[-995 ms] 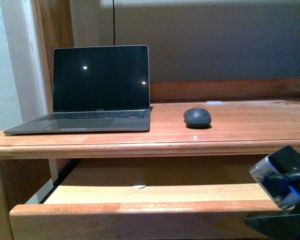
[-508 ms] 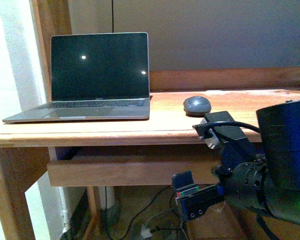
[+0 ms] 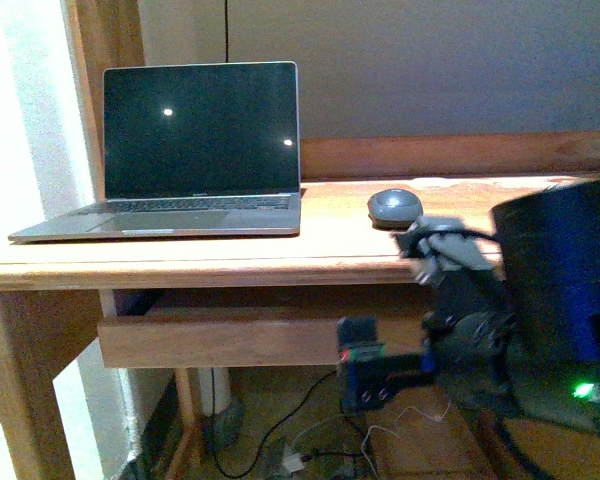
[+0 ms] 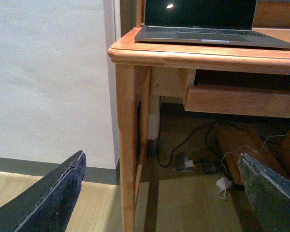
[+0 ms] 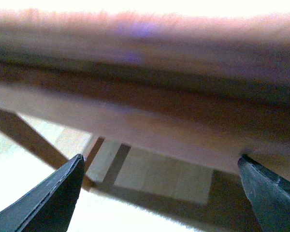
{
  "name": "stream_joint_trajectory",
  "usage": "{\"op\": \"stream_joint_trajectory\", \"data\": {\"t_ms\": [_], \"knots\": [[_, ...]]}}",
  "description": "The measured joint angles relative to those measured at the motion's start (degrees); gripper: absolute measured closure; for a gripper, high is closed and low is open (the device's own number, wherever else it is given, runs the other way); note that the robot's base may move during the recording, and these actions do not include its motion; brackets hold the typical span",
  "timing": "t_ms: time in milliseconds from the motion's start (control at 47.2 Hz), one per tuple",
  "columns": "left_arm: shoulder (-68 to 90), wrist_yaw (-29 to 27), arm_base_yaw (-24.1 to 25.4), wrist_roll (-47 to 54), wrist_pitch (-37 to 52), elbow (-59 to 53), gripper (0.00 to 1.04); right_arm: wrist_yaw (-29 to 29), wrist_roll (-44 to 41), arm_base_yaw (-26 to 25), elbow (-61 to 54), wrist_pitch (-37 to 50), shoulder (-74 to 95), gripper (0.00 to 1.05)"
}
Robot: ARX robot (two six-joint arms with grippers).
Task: Place mouse
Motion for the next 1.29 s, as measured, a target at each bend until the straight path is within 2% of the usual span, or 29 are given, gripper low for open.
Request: {"op": "stream_joint_trajectory", "data": {"t_ms": [127, 233, 360, 593, 762, 826, 910, 953, 974, 1037, 1164, 1291], "knots": [[0.0, 0.0, 0.0, 0.02, 0.0, 0.0, 0.08, 0.13, 2.38, -4.42, -6.75, 0.04, -14.47, 0.07], [0.0, 0.02, 0.0, 0.0, 0.0, 0.0, 0.08, -3.93, 6.27, -8.44, -17.29, -3.28, -31.3, 0.07], [0.0, 0.02, 0.0, 0.0, 0.0, 0.0, 0.08, -7.39, 8.72, -10.95, -24.2, -8.98, -44.35, 0.07], [0.0, 0.0, 0.0, 0.0, 0.0, 0.0, 0.08, -9.27, 12.28, -10.36, -31.98, -20.74, -65.83, 0.07], [0.0, 0.02, 0.0, 0.0, 0.0, 0.0, 0.08, -7.37, 15.43, -8.44, -36.85, -33.44, -83.06, 0.07], [0.0, 0.02, 0.0, 0.0, 0.0, 0.0, 0.08, -9.07, 15.85, -9.18, -38.64, -35.65, -89.81, 0.07], [0.0, 0.02, 0.0, 0.0, 0.0, 0.0, 0.08, 6.8, 8.81, -7.5, -40.72, -34.34, -92.8, 0.19], [0.0, -0.07, 0.0, 0.0, 0.0, 0.0, 0.08, 11.69, 3.8, -9.01, -42.56, -34.49, -94.27, 0.26], [0.0, -0.02, 0.0, 0.0, 0.0, 0.0, 0.08, 12.39, 1.95, -10.32, -43.5, -34.6, -95.06, 0.3], [0.0, 0.0, 0.0, 0.0, 0.0, 0.0, 0.08, 11.17, -1.44, -14.67, -45.94, -34.91, -97.5, 0.4], [0.0, 0.02, 0.0, 0.0, 0.0, 0.0, 0.08, 0.98, -5.31, -24.35, -47.63, -35.41, -99.84, 0.62], [0.0, 0.02, 0.0, 0.0, 0.0, 0.0, 0.08, 0.22, -6.03, -26.86, -47.82, -35.41, -100.54, 0.83]]}}
